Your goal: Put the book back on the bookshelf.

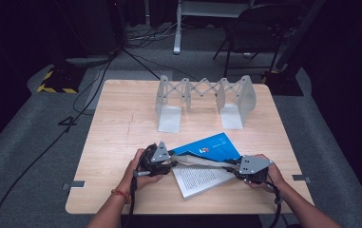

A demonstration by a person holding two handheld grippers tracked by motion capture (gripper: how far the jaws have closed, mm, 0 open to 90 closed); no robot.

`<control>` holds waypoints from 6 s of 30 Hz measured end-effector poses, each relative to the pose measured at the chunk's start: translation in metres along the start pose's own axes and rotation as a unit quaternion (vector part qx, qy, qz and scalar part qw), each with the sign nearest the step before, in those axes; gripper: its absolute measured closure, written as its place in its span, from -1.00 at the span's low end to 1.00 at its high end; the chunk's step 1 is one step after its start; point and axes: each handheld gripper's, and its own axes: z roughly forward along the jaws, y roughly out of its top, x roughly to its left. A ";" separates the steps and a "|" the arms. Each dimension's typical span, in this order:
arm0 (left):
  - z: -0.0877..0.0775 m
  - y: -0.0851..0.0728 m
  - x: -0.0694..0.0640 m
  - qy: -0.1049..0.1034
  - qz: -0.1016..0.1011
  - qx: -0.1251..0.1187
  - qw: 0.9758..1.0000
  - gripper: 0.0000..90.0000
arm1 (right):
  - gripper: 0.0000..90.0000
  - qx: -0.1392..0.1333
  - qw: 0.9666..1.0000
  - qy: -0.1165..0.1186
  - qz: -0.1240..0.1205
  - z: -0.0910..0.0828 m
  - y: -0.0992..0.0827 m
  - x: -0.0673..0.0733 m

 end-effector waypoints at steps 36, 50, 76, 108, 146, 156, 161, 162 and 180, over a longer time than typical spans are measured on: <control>0.005 0.025 -0.047 -0.018 0.062 -0.003 0.998 0.57 | 0.26 -0.029 0.997 0.042 0.060 -0.006 -0.019 -0.028; -0.022 0.006 -0.024 -0.032 -0.007 -0.002 0.999 0.16 | 0.63 -0.030 0.998 0.047 -0.005 -0.004 -0.015 -0.018; -0.033 -0.003 -0.041 0.014 0.044 0.029 0.999 0.49 | 0.62 -0.039 0.997 0.064 -0.034 0.008 0.018 0.002; -0.009 0.041 -0.072 0.024 0.015 0.045 0.999 -0.14 | 0.72 -0.030 0.997 0.059 -0.042 0.008 0.027 0.004; -0.043 0.008 -0.033 0.002 -0.029 -0.112 0.993 0.68 | 0.02 -0.015 0.984 0.102 0.148 0.047 -0.035 -0.033; -0.045 0.017 -0.035 -0.011 -0.035 -0.128 0.991 0.68 | 0.22 -0.111 0.976 0.056 0.181 0.015 -0.016 -0.039; -0.052 0.021 -0.035 -0.020 -0.041 -0.147 0.988 0.69 | 0.22 -0.133 0.976 0.029 0.172 0.000 0.006 -0.043; -0.052 0.022 -0.035 -0.018 -0.040 -0.149 0.988 0.69 | 0.24 -0.141 0.975 0.026 0.169 -0.003 0.010 -0.044; -0.083 -0.004 -0.034 0.009 -0.073 -0.164 0.984 0.67 | 0.26 -0.171 0.978 0.014 0.121 -0.003 0.084 -0.041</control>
